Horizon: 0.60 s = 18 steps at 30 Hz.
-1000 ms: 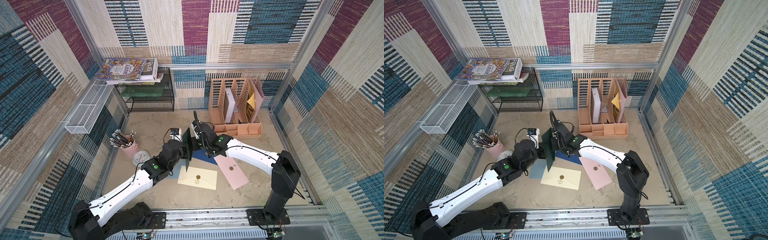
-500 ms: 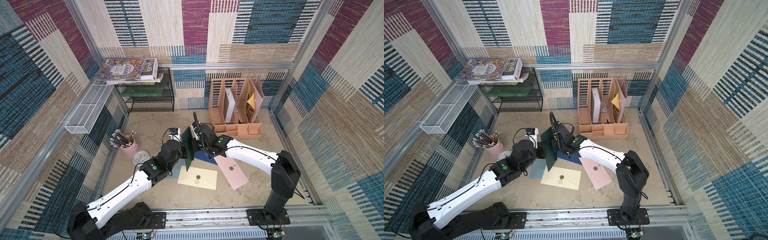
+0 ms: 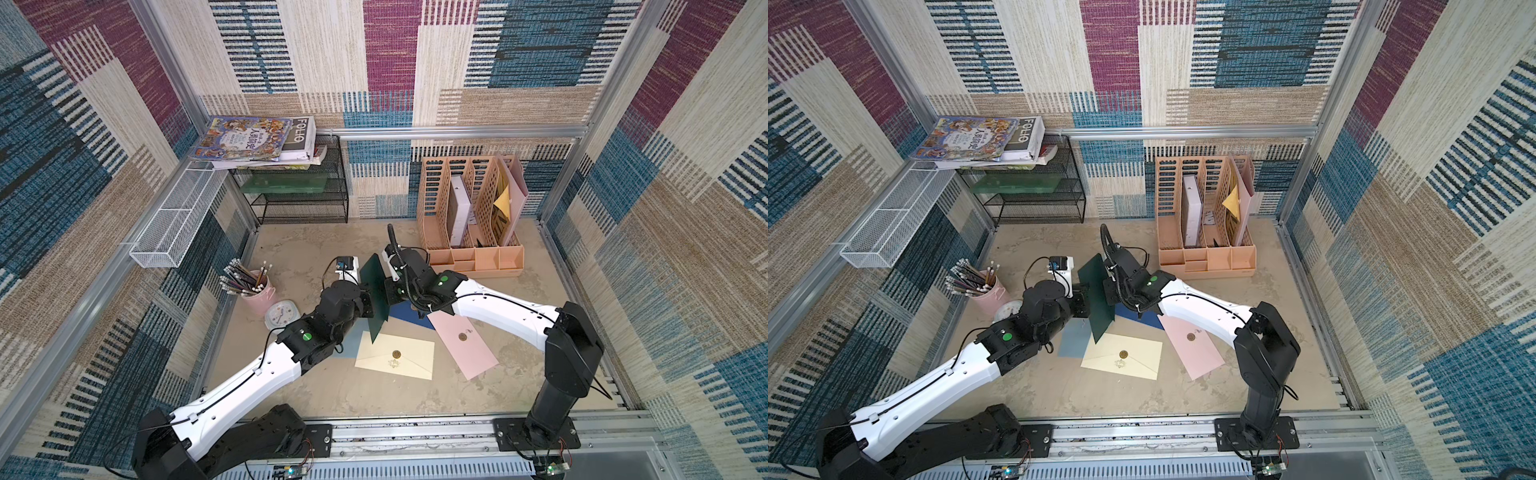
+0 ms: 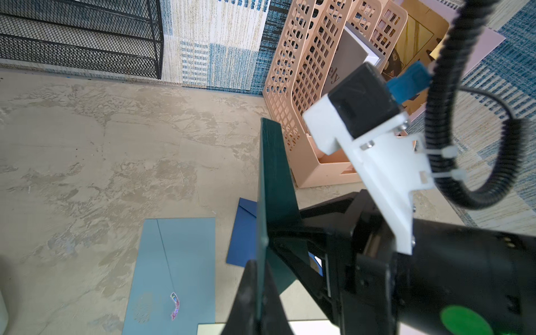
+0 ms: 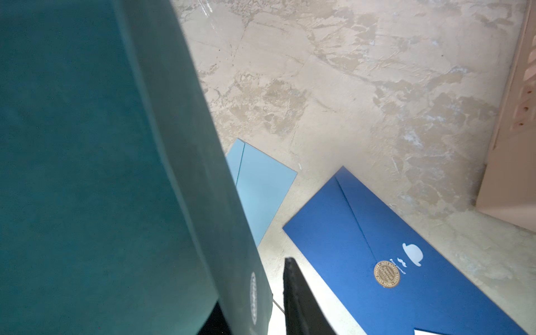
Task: Open the envelope
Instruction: Open the envelope flap on the envelope.
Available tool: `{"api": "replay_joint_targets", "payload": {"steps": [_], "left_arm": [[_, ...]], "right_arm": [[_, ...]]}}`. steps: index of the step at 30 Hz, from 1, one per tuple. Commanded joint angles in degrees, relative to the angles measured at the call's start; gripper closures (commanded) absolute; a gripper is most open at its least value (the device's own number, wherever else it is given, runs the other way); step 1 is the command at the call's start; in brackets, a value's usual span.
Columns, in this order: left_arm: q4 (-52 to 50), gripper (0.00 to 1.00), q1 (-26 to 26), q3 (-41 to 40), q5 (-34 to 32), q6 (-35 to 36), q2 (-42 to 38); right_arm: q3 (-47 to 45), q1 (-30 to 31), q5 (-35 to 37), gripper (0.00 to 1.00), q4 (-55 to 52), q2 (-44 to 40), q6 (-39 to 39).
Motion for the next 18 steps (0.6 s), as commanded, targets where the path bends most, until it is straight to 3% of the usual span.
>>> {"api": "replay_joint_targets", "payload": {"steps": [1, 9, 14, 18], "left_arm": [[0.0, 1.00, 0.0, 0.4, -0.4, 0.1, 0.4], [0.3, 1.00, 0.0, 0.7, 0.7, -0.3, 1.9], [0.3, 1.00, 0.1, 0.6, 0.6, 0.1, 1.0], [0.7, 1.00, 0.0, 0.2, 0.8, 0.4, 0.3]], "right_arm": [[-0.1, 0.0, -0.3, 0.76, 0.4, -0.5, 0.0], [-0.2, -0.2, -0.5, 0.80, 0.8, -1.2, -0.7], [-0.7, -0.6, -2.3, 0.95, 1.6, -1.1, -0.7], [-1.2, -0.8, -3.0, 1.00, 2.1, -1.0, -0.8]]}}
